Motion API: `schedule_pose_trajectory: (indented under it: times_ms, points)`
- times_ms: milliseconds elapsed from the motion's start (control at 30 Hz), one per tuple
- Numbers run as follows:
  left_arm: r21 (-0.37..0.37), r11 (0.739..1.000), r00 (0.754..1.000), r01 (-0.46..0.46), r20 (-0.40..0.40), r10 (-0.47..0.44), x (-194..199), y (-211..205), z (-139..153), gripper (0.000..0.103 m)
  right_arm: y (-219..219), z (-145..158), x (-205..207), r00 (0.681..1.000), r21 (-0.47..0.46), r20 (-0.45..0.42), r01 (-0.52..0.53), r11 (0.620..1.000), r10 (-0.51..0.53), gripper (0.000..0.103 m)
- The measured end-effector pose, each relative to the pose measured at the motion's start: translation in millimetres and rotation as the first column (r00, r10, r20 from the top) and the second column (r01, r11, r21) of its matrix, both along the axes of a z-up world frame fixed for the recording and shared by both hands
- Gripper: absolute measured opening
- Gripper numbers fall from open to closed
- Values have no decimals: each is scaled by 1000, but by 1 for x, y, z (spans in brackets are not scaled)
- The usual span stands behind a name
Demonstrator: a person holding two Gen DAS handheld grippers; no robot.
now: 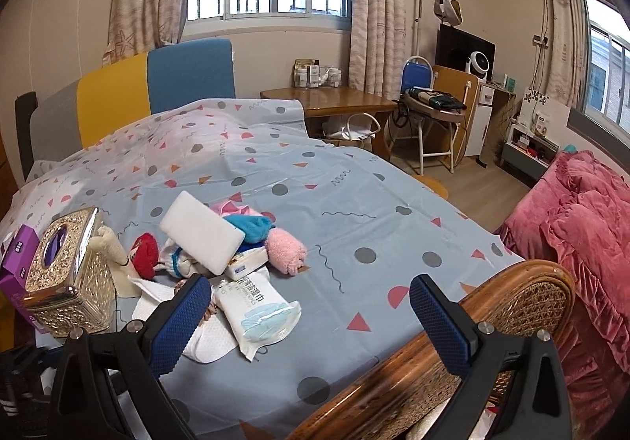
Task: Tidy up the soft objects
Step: 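Grasp the white textured towel with the left tool while the right tool grasps the brown scrunchie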
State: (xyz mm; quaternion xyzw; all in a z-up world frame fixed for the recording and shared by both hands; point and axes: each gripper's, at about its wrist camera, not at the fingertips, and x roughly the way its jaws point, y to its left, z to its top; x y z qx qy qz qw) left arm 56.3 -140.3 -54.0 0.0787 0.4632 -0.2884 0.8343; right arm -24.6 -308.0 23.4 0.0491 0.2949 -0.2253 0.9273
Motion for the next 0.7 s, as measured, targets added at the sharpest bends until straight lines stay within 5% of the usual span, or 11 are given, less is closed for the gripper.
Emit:
schedule_pose_trajectory:
  times_ms: [333,400,433,533,700]
  points:
    - [117,993,999,26,19,-28,41,-54,-42,87,-13,-1,-1,1000,15,-20,-7,1000,8,103]
    - [104,994,999,31,11,-32,46,-52,-50,76,-16,-2,0,1000,20,-27,-6,1000,6,103]
    - [61,998,999,35,36,-37,45,-45,-48,51,-17,-3,1,1000,23,-30,-7,1000,8,103]
    - [16,999,999,48,10,-48,46,-32,-43,8,-19,-4,6,999,36,-41,-24,999,26,102]
    - [-9,997,997,74,-31,-74,31,0,-37,8,-15,-8,23,993,117,-71,-89,989,98,87]
